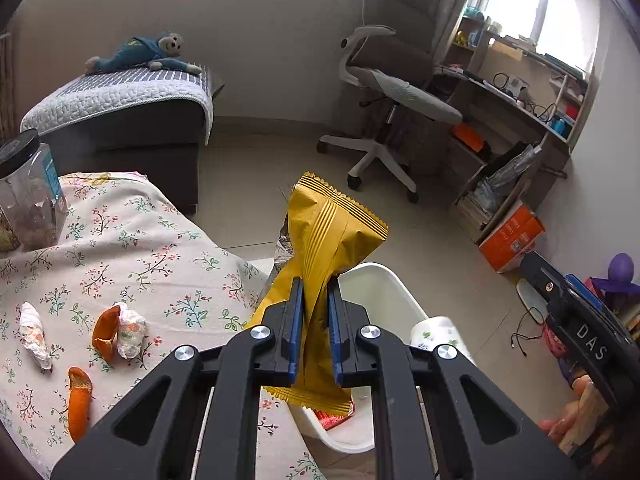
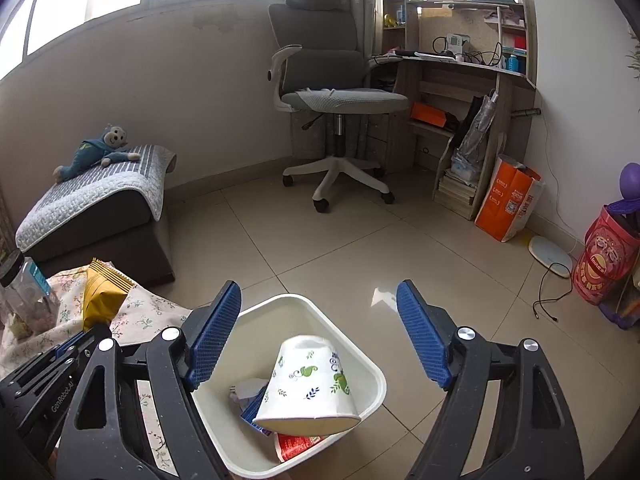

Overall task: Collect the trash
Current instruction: 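Carry the yellow bag and paper cup over the white bin and release both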

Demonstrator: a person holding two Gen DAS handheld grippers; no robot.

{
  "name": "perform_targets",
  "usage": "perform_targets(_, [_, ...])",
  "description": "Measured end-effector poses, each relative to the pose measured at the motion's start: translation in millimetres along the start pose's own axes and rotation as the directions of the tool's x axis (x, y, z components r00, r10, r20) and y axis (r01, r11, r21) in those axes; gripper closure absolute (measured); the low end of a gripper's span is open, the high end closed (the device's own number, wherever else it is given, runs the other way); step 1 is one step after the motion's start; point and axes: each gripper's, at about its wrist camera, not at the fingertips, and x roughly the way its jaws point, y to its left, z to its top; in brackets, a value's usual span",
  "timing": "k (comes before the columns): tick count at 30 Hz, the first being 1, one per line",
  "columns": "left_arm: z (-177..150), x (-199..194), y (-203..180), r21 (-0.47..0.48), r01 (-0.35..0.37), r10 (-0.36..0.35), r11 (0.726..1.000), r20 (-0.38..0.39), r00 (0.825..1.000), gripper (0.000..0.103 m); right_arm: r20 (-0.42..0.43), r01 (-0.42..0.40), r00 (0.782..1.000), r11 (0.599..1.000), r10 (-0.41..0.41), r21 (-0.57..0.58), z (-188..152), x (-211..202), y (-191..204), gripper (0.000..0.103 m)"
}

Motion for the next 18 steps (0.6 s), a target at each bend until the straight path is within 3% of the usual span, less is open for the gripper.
perform_targets(7, [-5,23,-28,0.019,0.079,-0.078,0.997,-0.043,0.996,0.087,0.017,0.028,0.999,0.998,-0.029,0.059,3,0,-34,0.023])
perform_targets(9, [-7,29,-35,0.027,0.120,-0.118,0.992,-0.066,0.991,0.077,0.018,0.045,0.999,0.996,-0.046,0.074,3,0,-42,0.022])
perform_targets(11, [-10,33,-41,0.038,0.135,-0.132,0.990,-0.083,0.988,0.051,0.015,0.065,0.998,0.994,-0.067,0.090,3,2,-49,0.020])
perform_targets(12, [-11,33,-40,0.034,0.134,-0.131,0.990,-0.076,0.988,0.047,0.011,0.072,0.997,0.993,-0.073,0.096,3,3,-52,0.020])
perform_targets(16, [-11,29,-33,0.015,0.092,-0.091,0.996,-0.062,0.994,0.044,0.005,0.087,0.996,0.991,-0.088,0.101,0,3,-50,0.017])
perform_targets(18, [-9,22,-31,0.022,0.038,-0.037,0.999,-0.039,0.999,0.037,0.021,0.105,0.994,0.991,-0.108,0.083,-2,-1,-42,0.009])
